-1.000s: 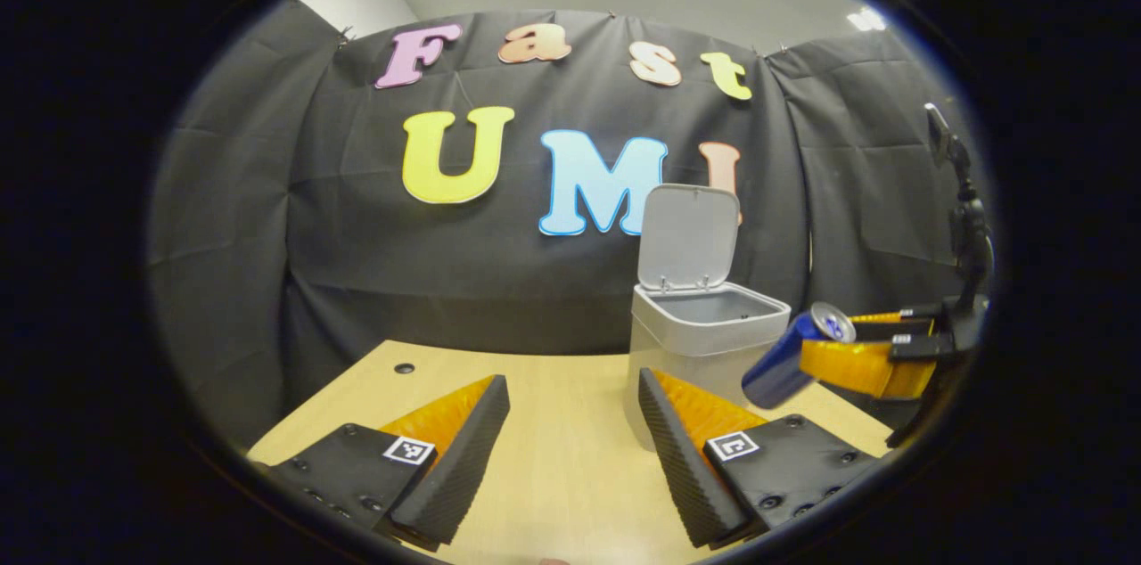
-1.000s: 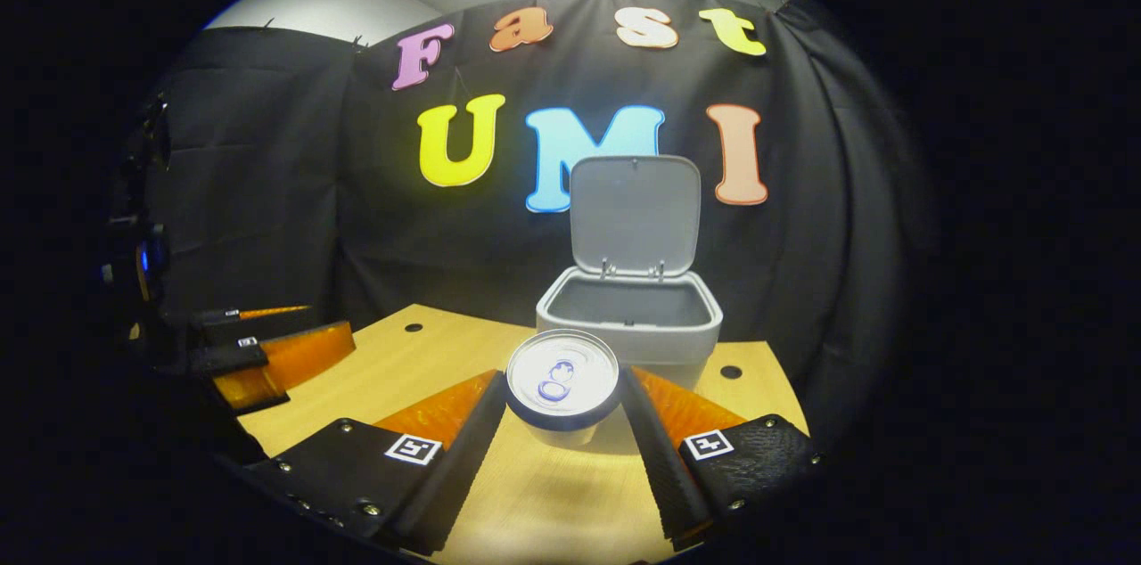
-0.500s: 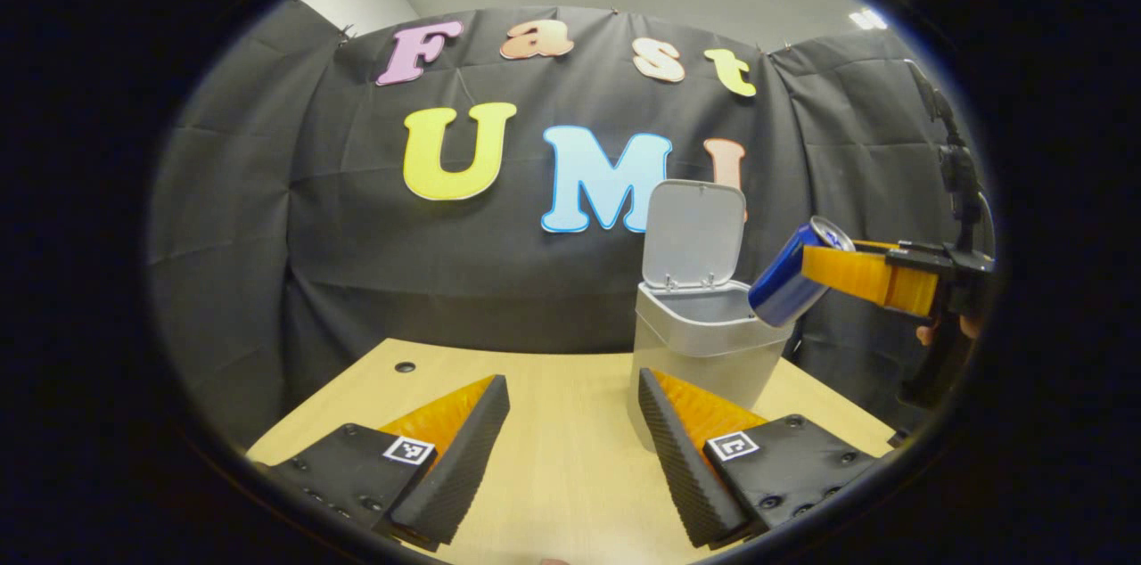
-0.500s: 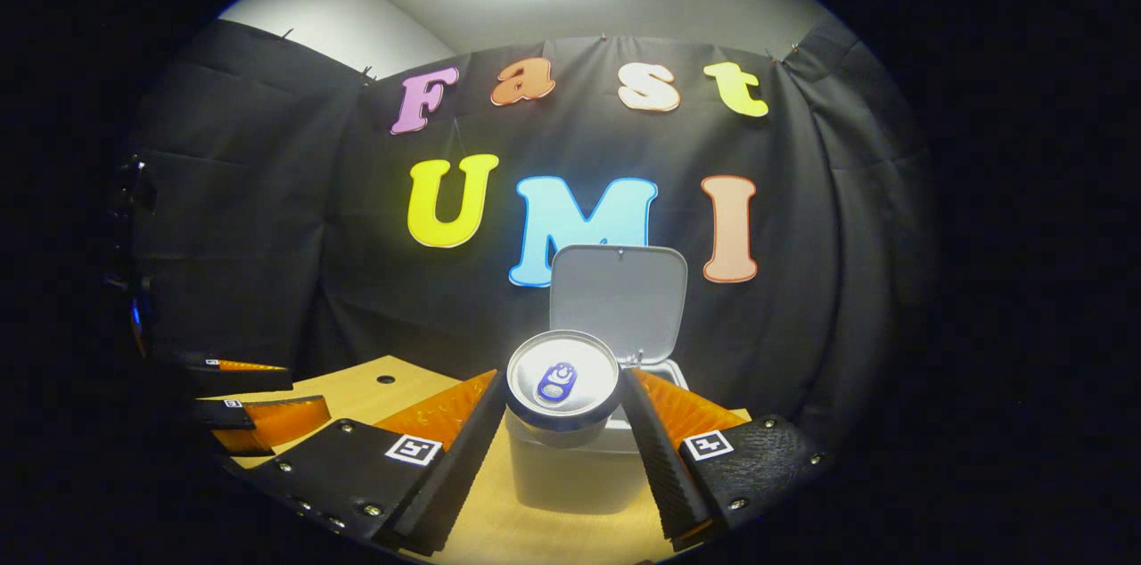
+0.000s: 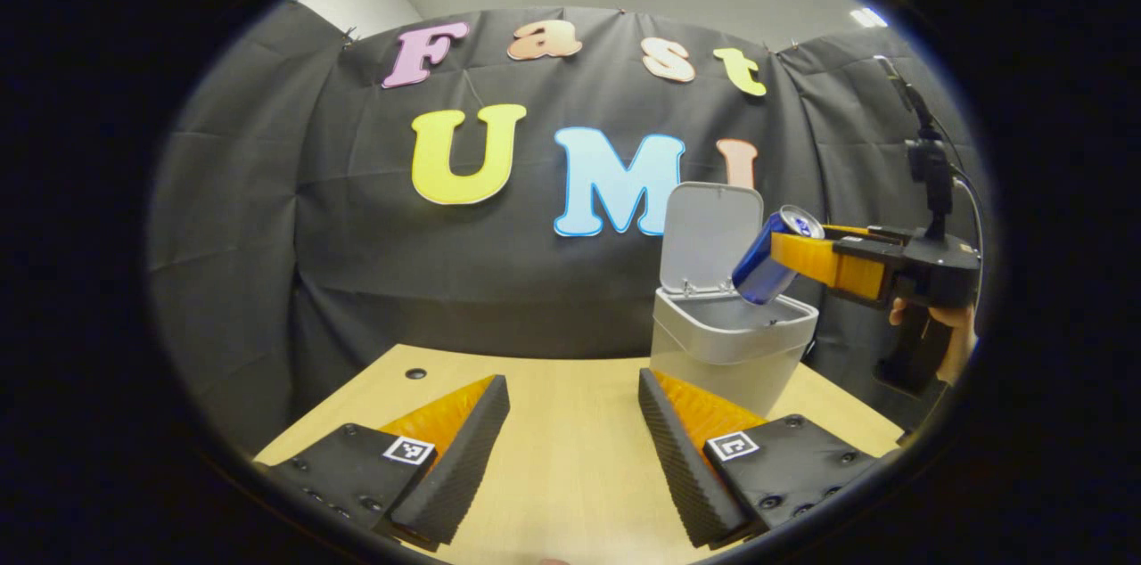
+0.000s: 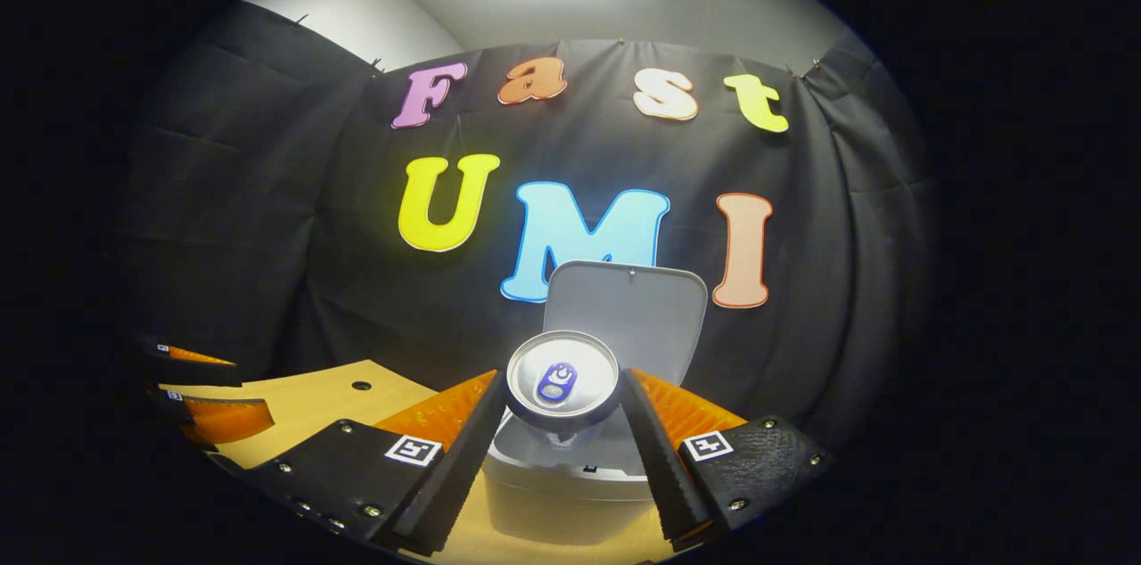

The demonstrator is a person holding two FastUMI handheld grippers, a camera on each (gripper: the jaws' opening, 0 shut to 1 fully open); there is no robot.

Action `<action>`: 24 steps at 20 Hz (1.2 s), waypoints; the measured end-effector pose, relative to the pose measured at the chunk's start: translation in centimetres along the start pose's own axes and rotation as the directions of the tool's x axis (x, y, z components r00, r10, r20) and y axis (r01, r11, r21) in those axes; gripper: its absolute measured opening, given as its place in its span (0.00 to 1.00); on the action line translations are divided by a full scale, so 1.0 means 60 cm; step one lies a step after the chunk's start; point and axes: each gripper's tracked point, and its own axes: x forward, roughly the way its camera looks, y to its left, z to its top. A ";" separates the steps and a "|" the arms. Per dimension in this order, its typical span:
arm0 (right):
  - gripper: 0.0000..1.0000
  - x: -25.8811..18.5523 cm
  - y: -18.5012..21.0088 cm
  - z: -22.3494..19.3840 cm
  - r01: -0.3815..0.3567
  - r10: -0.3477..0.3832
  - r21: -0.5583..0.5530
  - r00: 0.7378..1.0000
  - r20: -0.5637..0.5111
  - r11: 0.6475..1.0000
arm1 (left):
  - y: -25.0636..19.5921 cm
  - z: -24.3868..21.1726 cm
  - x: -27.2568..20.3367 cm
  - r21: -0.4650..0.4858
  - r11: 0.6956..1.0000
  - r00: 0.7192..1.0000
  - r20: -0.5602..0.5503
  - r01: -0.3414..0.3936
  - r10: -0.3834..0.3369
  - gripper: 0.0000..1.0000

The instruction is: Press the lid of the desktop garbage bin to open it, pick up the crumpled paper on the desktop and throw it into the bin, then pick up the pop can on the desktop and drop it into the bin, and finally close the garbage bin lid.

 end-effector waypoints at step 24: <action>0.85 0.064 -0.021 0.035 0.068 -0.069 -0.030 0.996 -0.048 0.997 | 0.036 -0.032 0.009 -0.007 1.000 1.000 -0.015 0.006 -0.006 0.95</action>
